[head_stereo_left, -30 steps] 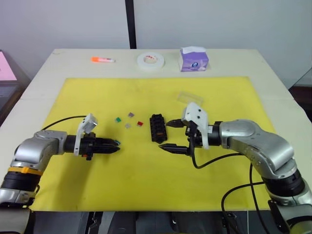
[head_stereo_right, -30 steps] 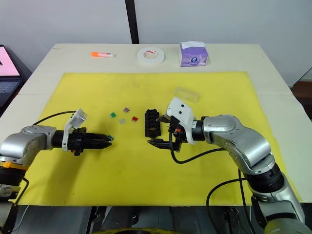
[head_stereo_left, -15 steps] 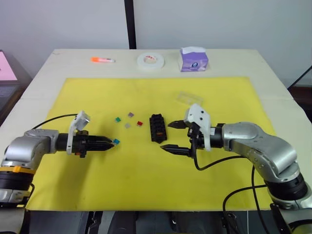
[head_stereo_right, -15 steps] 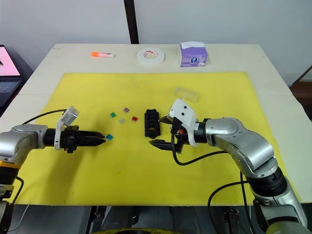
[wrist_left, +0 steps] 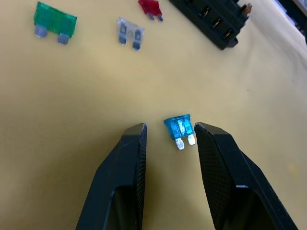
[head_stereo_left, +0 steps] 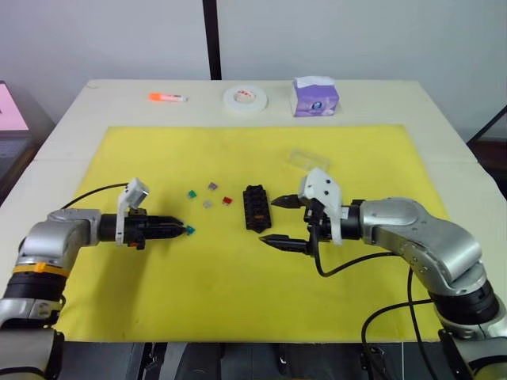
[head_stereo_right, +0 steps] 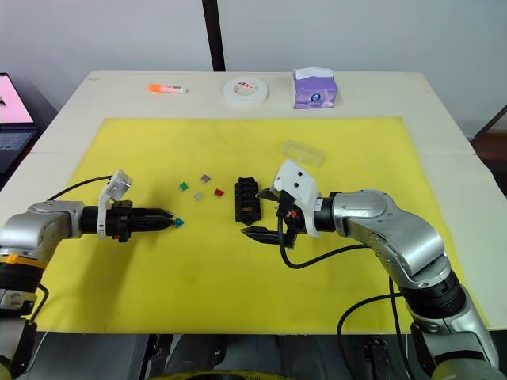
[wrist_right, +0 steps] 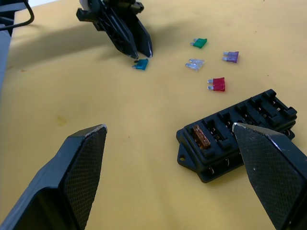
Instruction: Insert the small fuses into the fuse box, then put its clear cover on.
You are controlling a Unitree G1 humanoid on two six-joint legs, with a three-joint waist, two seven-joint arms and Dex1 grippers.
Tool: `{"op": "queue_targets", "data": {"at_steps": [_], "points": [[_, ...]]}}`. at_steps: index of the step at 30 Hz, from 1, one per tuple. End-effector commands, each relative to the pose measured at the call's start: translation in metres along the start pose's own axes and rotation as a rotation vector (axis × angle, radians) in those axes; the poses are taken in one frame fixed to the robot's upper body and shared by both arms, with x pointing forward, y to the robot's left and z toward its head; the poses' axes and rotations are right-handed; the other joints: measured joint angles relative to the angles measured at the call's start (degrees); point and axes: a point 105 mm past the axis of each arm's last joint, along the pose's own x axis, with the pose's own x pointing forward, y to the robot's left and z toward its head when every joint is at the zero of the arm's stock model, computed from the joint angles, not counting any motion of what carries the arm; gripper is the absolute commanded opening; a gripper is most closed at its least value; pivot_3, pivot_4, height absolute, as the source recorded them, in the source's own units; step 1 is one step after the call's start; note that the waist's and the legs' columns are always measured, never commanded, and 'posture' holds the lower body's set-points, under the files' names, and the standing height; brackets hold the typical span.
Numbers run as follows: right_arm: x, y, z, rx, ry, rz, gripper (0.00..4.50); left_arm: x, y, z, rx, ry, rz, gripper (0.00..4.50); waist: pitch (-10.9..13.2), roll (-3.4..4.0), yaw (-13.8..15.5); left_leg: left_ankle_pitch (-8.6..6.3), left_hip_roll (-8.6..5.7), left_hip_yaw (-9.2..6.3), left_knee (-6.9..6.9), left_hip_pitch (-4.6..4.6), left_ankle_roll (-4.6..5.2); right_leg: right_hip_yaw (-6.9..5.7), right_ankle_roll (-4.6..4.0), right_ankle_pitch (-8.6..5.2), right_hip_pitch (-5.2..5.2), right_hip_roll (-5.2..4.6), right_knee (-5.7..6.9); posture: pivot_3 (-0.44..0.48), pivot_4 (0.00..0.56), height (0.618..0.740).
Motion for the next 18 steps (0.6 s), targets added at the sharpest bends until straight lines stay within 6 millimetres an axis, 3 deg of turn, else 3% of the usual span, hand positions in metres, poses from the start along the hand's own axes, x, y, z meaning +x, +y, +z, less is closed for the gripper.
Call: {"op": "queue_targets", "data": {"at_steps": [1, 15, 18], "points": [[-0.005, 0.000, 0.007, -0.043, -0.022, -0.013, 4.50, 0.001, -0.009, -0.003, -0.016, 0.040, -0.063, 1.67, 0.00, 0.00, -0.01, 0.00, 0.00, 0.00, 0.00, 0.01, 0.00, 0.00, 0.00, 0.00, 0.00, 0.00, 0.02, 0.000, 0.150, 0.740], [-0.004, 0.000, 0.014, -0.046, -0.029, -0.022, 4.50, 0.017, -0.012, -0.015, -0.071, 0.049, -0.076, 1.67, -0.01, 0.01, 0.06, 0.00, 0.00, 0.00, 0.02, 0.06, 0.00, 0.02, 0.02, -0.01, 0.00, 0.01, 0.13, 0.000, 0.150, 0.740], [-0.004, -0.001, 0.015, -0.047, -0.027, -0.027, 4.50, 0.017, -0.010, -0.016, -0.084, 0.038, -0.068, 1.17, -0.02, 0.01, 0.12, 0.00, 0.00, 0.00, 0.04, 0.06, 0.00, 0.03, 0.01, -0.01, 0.00, 0.00, 0.13, 0.000, 0.150, 0.740]]}}
